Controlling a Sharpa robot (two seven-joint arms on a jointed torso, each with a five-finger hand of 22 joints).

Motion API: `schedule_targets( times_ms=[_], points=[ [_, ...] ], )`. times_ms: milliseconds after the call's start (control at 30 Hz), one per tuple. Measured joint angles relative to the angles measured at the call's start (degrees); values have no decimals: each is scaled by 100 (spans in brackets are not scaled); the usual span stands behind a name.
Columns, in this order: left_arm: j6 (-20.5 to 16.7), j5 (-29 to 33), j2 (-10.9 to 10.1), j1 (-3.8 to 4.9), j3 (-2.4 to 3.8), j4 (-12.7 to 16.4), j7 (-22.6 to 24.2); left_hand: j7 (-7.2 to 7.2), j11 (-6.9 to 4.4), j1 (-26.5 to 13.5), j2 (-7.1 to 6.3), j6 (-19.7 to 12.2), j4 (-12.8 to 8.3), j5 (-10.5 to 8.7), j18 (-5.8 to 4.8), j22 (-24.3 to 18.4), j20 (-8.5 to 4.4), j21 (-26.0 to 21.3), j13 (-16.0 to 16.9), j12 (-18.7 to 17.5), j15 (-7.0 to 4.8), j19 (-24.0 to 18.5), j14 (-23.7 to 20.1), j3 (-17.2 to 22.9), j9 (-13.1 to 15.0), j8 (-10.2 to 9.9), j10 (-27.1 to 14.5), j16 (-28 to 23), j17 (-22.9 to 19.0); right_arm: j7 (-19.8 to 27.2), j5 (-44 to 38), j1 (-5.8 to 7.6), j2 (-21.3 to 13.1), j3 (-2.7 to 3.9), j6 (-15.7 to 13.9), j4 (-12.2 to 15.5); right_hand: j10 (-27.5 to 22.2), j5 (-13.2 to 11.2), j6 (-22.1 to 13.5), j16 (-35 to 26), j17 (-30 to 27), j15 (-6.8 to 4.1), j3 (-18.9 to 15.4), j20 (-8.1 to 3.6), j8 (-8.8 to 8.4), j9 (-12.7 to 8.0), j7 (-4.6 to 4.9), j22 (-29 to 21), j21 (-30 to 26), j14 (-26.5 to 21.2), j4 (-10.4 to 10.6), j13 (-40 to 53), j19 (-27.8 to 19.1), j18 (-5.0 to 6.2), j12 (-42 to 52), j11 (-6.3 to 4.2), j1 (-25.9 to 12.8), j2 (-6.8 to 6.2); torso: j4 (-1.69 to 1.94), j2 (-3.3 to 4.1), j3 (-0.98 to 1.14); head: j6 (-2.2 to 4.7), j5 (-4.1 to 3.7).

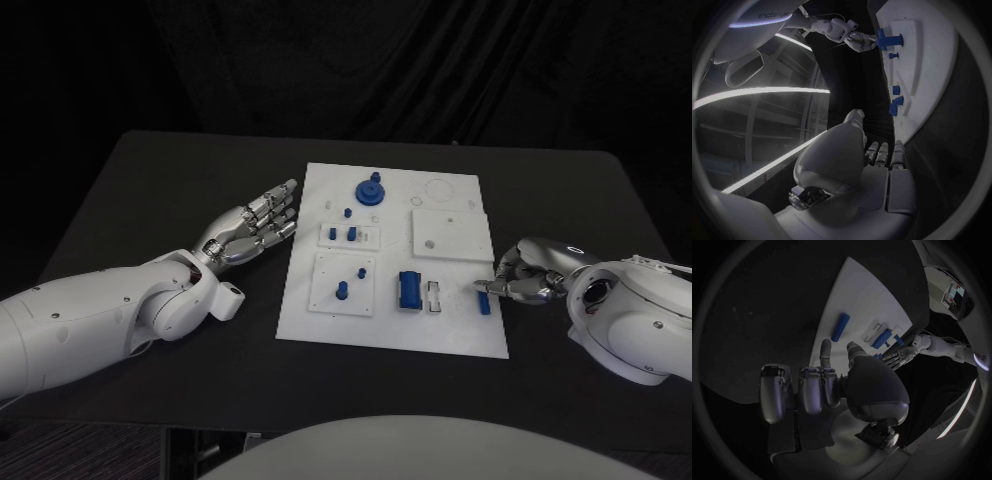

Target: Assemble the parts on the task board

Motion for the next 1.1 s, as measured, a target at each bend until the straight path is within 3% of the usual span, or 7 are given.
schedule_targets(
  times_ms=[467,700,1000,1100],
  points=[
    [2,0,7,-4,0,-2,0,0,20,0,0,0,0,0,0,-1,0,0,0,0,0,0,0,0,-1,0,20,0,-2,-90,-82,-89,149,-1,199,-109,0,0,-59,0,0,0,-32,0,-39,-23,15,0,0,0,0,-1,0,0,0,0,46,-1,-7,1,-1,0,-10],
    [3,0,9,-6,0,-3,0,3,20,0,0,3,0,0,0,-1,0,0,1,0,0,0,0,0,-1,0,20,0,-1,-90,-78,-146,202,0,249,-144,0,0,-59,0,0,0,-64,0,-146,-82,15,-1,-16,0,-32,-1,0,0,0,0,145,52,-5,3,-3,0,-18],
    [5,0,20,-10,0,-10,0,21,40,0,0,21,-16,0,0,-1,0,0,1,0,0,0,0,16,-2,0,-1,0,0,-80,-76,-209,266,35,257,-185,0,0,-3,0,0,0,-80,0,-262,-86,26,-1,-16,0,-274,-1,0,0,0,0,434,143,-4,1,-4,0,-36],
    [6,0,20,-10,0,-10,0,21,40,0,0,21,-16,0,0,-1,0,0,1,0,0,0,0,16,-2,0,-1,0,1,-77,-80,-226,285,40,254,-204,0,0,-2,0,0,0,-75,0,-312,308,27,-1,-16,0,-322,-1,0,0,0,0,490,150,-4,0,-4,0,-33]
  ],
)
